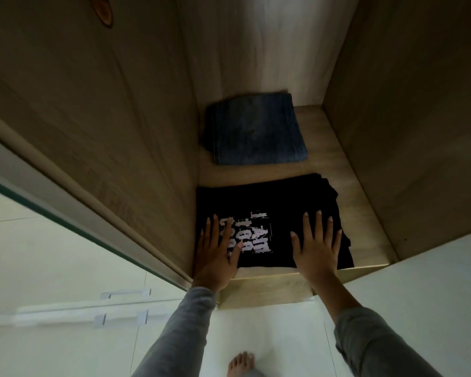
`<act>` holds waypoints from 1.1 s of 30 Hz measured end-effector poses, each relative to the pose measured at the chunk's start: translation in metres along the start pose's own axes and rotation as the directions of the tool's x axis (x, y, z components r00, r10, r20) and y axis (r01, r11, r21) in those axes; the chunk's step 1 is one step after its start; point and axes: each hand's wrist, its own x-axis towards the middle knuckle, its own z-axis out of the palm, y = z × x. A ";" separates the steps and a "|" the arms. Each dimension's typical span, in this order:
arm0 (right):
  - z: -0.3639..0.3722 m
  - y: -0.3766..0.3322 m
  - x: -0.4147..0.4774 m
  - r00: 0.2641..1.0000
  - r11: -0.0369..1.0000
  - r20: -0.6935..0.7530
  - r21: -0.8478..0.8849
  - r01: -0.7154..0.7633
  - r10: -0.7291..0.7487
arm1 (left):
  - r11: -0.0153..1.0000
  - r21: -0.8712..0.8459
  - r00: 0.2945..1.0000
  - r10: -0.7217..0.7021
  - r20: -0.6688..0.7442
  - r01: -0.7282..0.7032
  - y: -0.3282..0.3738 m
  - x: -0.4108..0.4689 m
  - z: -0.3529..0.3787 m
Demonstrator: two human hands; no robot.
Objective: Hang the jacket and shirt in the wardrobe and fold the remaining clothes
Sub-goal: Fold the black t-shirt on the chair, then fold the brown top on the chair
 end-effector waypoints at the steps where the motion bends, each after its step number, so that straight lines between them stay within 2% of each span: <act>1: -0.004 0.001 0.000 1.000 1.000 0.022 -0.005 0.014 -0.014 | 1.000 0.009 0.999 -0.020 0.041 0.019 0.002 0.000 -0.003; 4: -0.020 0.003 -0.002 0.988 0.999 0.150 -0.027 0.038 -0.034 | 0.995 0.027 0.979 -0.100 0.180 0.096 0.008 -0.001 -0.018; 7: -0.048 0.001 -0.010 0.978 0.998 0.202 0.015 0.053 -0.055 | 0.990 0.007 0.963 -0.136 0.233 0.138 0.019 -0.007 -0.045; 11: -0.097 -0.012 -0.033 0.983 0.987 0.171 0.158 0.036 -0.063 | 0.996 -0.019 0.986 -0.088 0.143 0.092 0.041 -0.021 -0.091; 16: -0.177 -0.032 -0.056 0.978 0.957 0.171 0.284 0.066 -0.118 | 0.988 -0.137 0.997 -0.074 0.016 0.075 0.080 -0.039 -0.163; 23: -0.279 -0.056 -0.084 0.992 0.915 0.014 0.389 0.111 -0.126 | 0.969 -0.242 0.992 0.018 -0.126 -0.049 0.121 -0.062 -0.261; 29: -0.319 -0.086 -0.138 0.974 0.889 -0.080 0.397 0.227 -0.213 | 0.948 -0.301 0.985 0.057 -0.163 -0.105 0.120 -0.124 -0.316; 33: -0.332 -0.126 -0.203 0.962 0.868 -0.113 0.415 0.274 -0.250 | 0.938 -0.319 0.983 0.087 -0.163 -0.136 0.095 -0.199 -0.341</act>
